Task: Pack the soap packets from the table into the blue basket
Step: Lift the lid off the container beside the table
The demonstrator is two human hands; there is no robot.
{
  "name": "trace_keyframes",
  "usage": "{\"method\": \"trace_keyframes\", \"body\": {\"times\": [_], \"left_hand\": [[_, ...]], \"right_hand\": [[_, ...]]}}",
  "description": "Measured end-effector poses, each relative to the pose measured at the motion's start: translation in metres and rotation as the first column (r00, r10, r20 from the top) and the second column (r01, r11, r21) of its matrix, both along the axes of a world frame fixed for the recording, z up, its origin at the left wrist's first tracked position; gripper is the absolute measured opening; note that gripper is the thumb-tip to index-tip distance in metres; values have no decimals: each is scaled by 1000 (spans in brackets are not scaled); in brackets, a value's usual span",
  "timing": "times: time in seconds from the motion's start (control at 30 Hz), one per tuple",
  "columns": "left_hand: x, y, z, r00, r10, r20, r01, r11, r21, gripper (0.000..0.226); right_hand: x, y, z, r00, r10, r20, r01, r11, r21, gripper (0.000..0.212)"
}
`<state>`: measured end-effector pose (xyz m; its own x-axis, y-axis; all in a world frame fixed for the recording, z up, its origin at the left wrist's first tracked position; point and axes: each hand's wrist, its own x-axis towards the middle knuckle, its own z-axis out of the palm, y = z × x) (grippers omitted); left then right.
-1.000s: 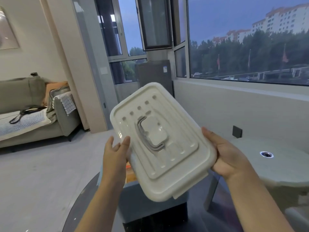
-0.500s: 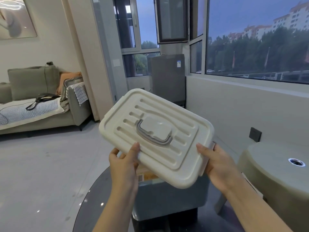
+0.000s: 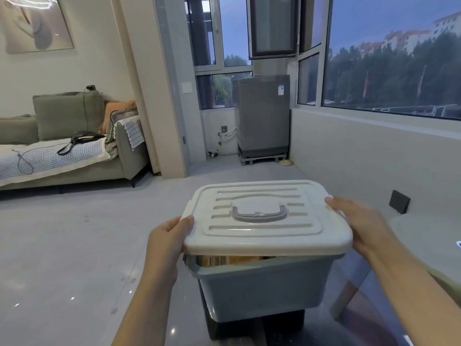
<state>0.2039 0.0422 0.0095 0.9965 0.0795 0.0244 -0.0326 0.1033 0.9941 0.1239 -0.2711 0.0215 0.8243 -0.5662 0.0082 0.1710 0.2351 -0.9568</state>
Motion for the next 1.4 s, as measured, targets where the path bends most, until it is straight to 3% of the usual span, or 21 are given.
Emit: {"method": "trace_keyframes", "body": {"times": [0.13,0.3,0.53,0.7,0.8,0.9,1.07,1.1,1.23,1.4], "left_hand": [[-3,-3,-5,988,146,53,-154,960,231,26],[-1,-7,-16,987,153,55,-161,871,464,32],[4,-2,-23,995,87,-51,-53,880,472,35],[1,3,-24,968,-80,-239,130,971,199,26],[1,4,-26,958,-123,-261,170,971,168,17],[-2,5,-26,937,-149,-317,192,975,108,19],[-3,3,-23,987,39,-156,3,966,260,64],[-4,2,-23,989,76,-129,-38,960,277,64],[-8,-2,-19,999,10,-43,3,957,291,14],[-8,-10,-19,999,30,-37,-19,964,265,13]], "right_hand": [[11,-3,-13,994,-36,-100,10,968,-252,31],[22,-9,-30,977,16,-214,-61,976,-209,47],[22,-9,-34,950,61,-307,-142,958,-250,51],[18,-9,-37,954,96,-285,-153,970,-187,43],[14,-9,-38,922,103,-374,-154,982,-108,33],[10,-10,-39,894,174,-413,-191,982,1,37],[9,-11,-39,926,-45,-375,-44,973,-227,63],[9,-11,-40,932,-81,-354,-18,964,-267,64],[6,-8,-37,957,-80,-280,-34,924,-381,18],[5,-6,-37,960,-10,-281,-110,907,-407,12]]}}
